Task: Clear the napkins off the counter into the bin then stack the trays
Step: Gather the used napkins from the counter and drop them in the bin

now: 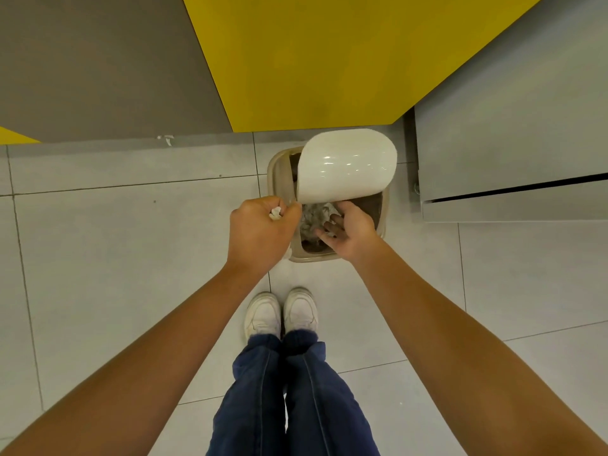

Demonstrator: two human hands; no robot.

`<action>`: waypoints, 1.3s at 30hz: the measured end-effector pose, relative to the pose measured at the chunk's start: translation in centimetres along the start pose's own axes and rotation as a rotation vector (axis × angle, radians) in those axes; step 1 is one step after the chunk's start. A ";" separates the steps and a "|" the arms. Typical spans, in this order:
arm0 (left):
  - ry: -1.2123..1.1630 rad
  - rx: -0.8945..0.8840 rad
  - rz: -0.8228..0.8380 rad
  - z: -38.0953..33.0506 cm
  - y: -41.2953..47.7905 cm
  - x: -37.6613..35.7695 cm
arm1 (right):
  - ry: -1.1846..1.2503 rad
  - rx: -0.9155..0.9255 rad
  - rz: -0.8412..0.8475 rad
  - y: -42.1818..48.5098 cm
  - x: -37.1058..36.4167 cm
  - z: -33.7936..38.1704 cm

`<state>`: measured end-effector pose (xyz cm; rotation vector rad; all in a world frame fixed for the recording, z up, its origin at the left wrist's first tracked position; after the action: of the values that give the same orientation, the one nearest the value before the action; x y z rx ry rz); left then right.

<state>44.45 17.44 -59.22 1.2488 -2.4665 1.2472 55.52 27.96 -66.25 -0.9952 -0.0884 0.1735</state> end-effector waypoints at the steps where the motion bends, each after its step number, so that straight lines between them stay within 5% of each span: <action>1: -0.014 -0.008 0.008 -0.2 -0.2 -0.3 | -0.001 0.004 -0.004 -0.2 0.2 0.2; 15: 0.098 -0.262 0.222 -1.1 -0.7 -8.7 | -0.100 0.061 0.102 -1.7 3.0 3.3; 18: 0.290 -0.423 0.338 -0.5 0.4 -10.4 | -0.130 0.091 0.130 -1.6 3.1 3.6; 22: 0.834 -0.655 0.425 0.4 1.2 -13.0 | -0.226 0.122 0.099 -1.3 3.7 3.8; 28: 1.321 -0.760 0.338 0.8 1.9 -14.1 | -0.299 0.131 0.099 -1.1 3.9 3.7; 39: 1.489 -0.622 0.316 3.1 3.2 -15.0 | -0.322 0.103 0.099 -0.9 3.9 3.4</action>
<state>52.76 25.61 -69.64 -0.2792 -1.5756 0.7667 58.95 30.99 -63.68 -0.8627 -0.3214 0.4246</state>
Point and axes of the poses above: each hand's wrist, its own y-axis towards the middle knuckle, its own x-axis out of the back of the hand, z = x × y, the point moved 4 cm from there along y, towards the middle knuckle, and after that the axes turned 15 degrees about x, right-handed, at the moved point
